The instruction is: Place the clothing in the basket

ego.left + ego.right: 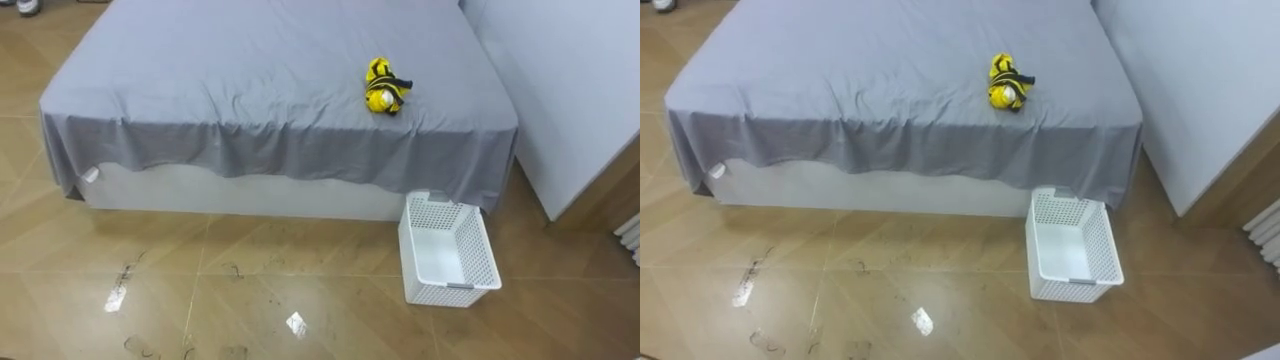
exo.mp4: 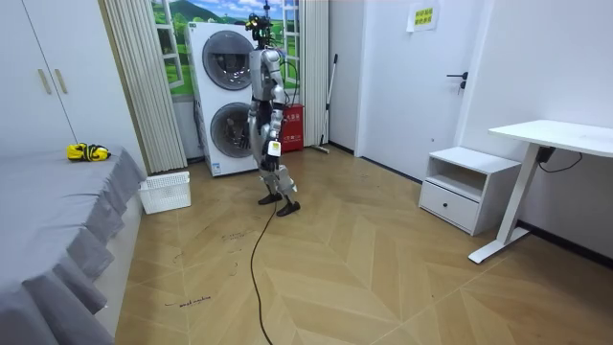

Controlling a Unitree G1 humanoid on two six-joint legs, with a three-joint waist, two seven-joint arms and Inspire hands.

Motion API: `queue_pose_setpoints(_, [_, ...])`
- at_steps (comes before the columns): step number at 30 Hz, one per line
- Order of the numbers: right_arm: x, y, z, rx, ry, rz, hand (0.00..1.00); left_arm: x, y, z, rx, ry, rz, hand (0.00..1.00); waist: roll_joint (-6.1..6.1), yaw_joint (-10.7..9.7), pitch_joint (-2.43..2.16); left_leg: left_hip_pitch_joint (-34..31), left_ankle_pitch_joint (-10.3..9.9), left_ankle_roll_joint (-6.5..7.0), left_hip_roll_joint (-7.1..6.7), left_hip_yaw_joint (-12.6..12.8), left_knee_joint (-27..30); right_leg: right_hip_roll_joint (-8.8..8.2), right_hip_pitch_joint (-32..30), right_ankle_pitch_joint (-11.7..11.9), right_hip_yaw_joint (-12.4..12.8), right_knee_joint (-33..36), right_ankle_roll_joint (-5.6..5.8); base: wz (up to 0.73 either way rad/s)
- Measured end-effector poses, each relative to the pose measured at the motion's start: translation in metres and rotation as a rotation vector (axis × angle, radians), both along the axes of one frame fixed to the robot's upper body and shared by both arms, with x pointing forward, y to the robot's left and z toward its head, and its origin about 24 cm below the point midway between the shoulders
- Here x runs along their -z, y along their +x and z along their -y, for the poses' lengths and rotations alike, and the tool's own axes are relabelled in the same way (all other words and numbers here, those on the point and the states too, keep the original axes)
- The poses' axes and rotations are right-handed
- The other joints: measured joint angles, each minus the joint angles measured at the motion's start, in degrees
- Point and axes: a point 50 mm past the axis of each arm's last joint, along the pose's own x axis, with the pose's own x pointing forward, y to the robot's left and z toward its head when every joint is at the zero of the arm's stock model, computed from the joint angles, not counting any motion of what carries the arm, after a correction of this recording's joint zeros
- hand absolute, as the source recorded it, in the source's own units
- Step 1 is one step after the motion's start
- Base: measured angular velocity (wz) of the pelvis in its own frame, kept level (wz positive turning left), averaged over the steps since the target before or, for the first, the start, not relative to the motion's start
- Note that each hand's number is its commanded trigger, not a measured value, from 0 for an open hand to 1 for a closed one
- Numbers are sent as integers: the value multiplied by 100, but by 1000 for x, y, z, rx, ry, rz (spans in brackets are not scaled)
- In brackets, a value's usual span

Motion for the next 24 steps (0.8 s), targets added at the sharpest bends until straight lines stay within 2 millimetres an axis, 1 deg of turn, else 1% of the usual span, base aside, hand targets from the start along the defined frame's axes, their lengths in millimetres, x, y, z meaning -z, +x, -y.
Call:
queue_pose_setpoints(1, [0, 0, -1, 2, 7, -3, 0, 0, -1, -3, -47, -7, 9, 0, -40, 36, -7, -247, -132, -64, 77, 49, 579, 11, -65, -122, -76, 161, -75, -10])
queue_pose_setpoints(2, [0, 0, -1, 4, 7, -3, 0, -1, -1, -4, -70, -11, 13, 0, -52, 63, -2, -395, -181, -109, 135, 57, 953, 20, -65, -176, -87, 207, -123, -11])
queue_pose_setpoints(3, [0, -3, 0, 12, 5, -8, 0, -1, -2, -6, -112, -16, 25, 0, -50, 93, -3, -738, -190, -130, 249, 60, 1732, 54, -42, -238, -102, 265, -222, -7])
queue_pose_setpoints(4, [0, -5, 3, 28, 0, -12, 0, -2, 0, -7, -146, -24, 46, 0, 25, 118, -2, -1068, -173, -116, 407, 5, 2525, 145, -23, -293, -101, 347, -269, 7])
queue_pose_setpoints(5, [0, -8, 5, 58, -2, -13, 0, -2, 1, -6, -178, -33, 61, 0, 72, 87, 34, -1452, -14, 28, 532, -146, 3299, 216, 60, -375, -48, 400, -334, 17])
queue_pose_setpoints(6, [-1, -7, 5, 63, -2, -8, 0, -2, 0, -6, -200, -40, 69, 0, 72, 79, 34, -1655, 52, 63, 533, -236, 3601, 234, 129, -435, -1, 458, -352, 26])
queue_pose_setpoints(7, [-1, -10, 8, 76, -16, -17, 0, -2, 1, -3, -227, -55, 82, 0, 75, 65, 17, -1931, -67, 187, 314, -283, 3547, 157, 156, -553, 10, 560, -366, 20])
queue_pose_setpoints(8, [-1, -10, 11, 77, -30, -22, 0, -2, 5, 0, -233, -70, 103, 0, 48, 63, 23, -2254, -86, 220, 7, -252, 3003, 42, 121, -667, 32, 647, -326, 8])
queue_pose_setpoints(9, [-2, -9, 12, 75, -37, -24, 0, -2, 4, 1, -239, -75, 105, 0, 6, 84, 8, -2377, -38, 165, -147, -235, 2567, -11, 111, -717, 67, 651, -287, -16])
queue_pose_setpoints(10, [-2, -9, 14, 71, -45, -27, 0, -1, -3, 1, -250, -75, 98, 0, -8, 129, -3, -2586, 188, -27, -351, -233, 1599, -88, 141, -795, 102, 603, -243, -46])
queue_pose_setpoints(11, [-2, -10, 14, 62, -51, -32, 0, -1, -15, 0, -264, -69, 78, 0, 21, 156, -2, -2743, 653, -39, -369, -240, 821, -136, 233, -856, 96, 540, -224, -53])
queue_pose_setpoints(12, [-2, -12, 14, 62, -53, -39, 0, -1, -22, -1, -275, -66, 63, 0, 65, 156, 9, -2780, 891, -14, -351, -239, 602, -173, 304, -891, 94, 472, -209, -56])
queue_pose_setpoints(13, [-1, -15, 14, 59, -52, -50, 0, -1, -33, -1, -291, -62, 38, 0, 21, 132, -19, -2798, 1246, 9, -336, -206, 409, -256, 458, -960, 100, 344, -158, -33])
queue_pose_setpoints(14, [-1, -18, 14, 61, -52, -59, 0, -1, -38, 0, -288, -63, 27, 0, -48, 102, -64, -2816, 1519, 153, -396, -43, 393, -367, 593, -1025, 184, 233, -152, -16])
queue_pose_setpoints(15, [-1, -19, 14, 65, -52, -61, 0, -1, -37, 0, -286, -69, 31, 0, -85, 90, -68, -2846, 1604, 255, -439, 74, 416, -425, 651, -1069, 240, 195, -99, 7])
queue_pose_setpoints(16, [-2, -18, 16, 73, -56, -59, 0, 0, -31, 3, -278, -84, 47, 0, -180, 107, -61, -2987, 1549, 383, -564, 309, 599, -643, 675, -1143, 256, 180, 33, 30])
queue_pose_setpoints(17, [-3, -17, 21, 77, -70, -54, 0, 0, -20, 5, -268, -103, 75, 0, -245, 88, -83, -3232, 1358, 607, -737, 387, 868, -812, 678, -1286, 492, 233, 15, 38])
queue_pose_setpoints(18, [-3, -16, 22, 83, -75, -52, 0, 0, -17, 5, -263, -103, 79, 0, -210, 79, -108, -3265, 1188, 762, -791, 450, 1029, -885, 669, -1371, 538, 355, 50, 27])
queue_pose_setpoints(19, [-3, -14, 22, 85, -81, -50, 0, -1, -11, 3, -254, -99, 96, 0, -214, 146, -51, -3165, 841, 813, -853, 493, 1294, -979, 536, -1388, 487, 859, 197, -14])
queue_pose_setpoints(20, [-3, -10, 19, 78, -81, -32, 0, -1, -10, 1, -244, -89, 98, 0, -244, 251, -33, -2841, 553, 844, -883, 589, 1358, -1085, 424, -1200, 363, 1552, 463, -41])
queue_pose_setpoints(21, [-4, -5, 17, 73, -82, -11, 0, -2, -9, 0, -236, -83, 102, 0, -274, 314, -10, -2630, 444, 845, -896, 626, 1357, -1100, 345, -1011, 285, 1947, 523, -42])
queue_pose_setpoints(22, [-5, 6, 15, 67, -85, 34, 0, -2, -5, 0, -222, -80, 110, 0, -237, 349, 19, -2259, 311, 882, -908, 634, 1269, -1124, 182, -373, 174, 2727, 513, -20])
queue_pose_setpoints(23, [-8, 14, 15, 61, -91, 75, 0, -2, 3, 2, -181, -85, 123, 0, -132, 293, 7, -1818, 230, 889, -925, 549, 937, -1136, -62, 311, 112, 3456, 539, -10])
queue_pose_setpoints(24, [-10, 23, 15, 54, -93, 106, 0, -3, 9, 4, -160, -85, 134, 0, -85, 293, 4, -1570, 181, 840, -937, 490, 732, -1168, -227, 341, 43, 3798, 524, -13])
